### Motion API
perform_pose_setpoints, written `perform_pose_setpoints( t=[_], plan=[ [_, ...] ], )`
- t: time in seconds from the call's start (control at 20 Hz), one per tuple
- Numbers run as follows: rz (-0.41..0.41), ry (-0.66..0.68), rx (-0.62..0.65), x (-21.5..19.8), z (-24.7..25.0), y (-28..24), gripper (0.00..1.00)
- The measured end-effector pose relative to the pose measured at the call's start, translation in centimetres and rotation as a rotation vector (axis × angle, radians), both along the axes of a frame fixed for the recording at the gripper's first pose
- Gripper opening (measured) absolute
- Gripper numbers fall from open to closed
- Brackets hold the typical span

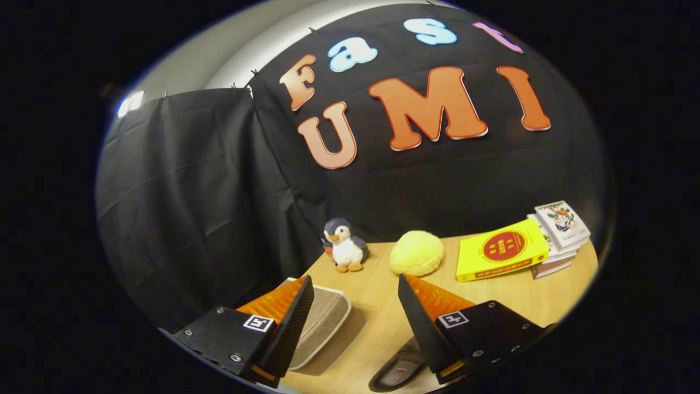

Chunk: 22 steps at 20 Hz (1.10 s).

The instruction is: Open the storage box then place both shoes into the box .Put the left shoe in first, then the right shoe, with the right side of both shoes facing outward in a uniform manner.

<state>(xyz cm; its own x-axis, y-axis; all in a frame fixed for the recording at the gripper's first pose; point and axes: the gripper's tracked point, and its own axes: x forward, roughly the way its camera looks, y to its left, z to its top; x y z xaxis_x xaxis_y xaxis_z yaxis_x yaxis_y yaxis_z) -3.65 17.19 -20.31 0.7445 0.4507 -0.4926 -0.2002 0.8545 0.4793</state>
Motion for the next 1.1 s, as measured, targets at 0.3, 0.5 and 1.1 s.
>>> perform_pose_setpoints(
  t=[0.3, 0.5, 1.1],
  plan=[
    [0.124, 0.224, 0.161, -3.0, -4.4, 4.9, 0.93],
    [0.189, 0.371, 0.274, -4.9, -7.7, 8.4, 0.93],
    [0.284, 0.586, 0.445, -7.5, -13.9, 14.3, 0.95]
  ],
)
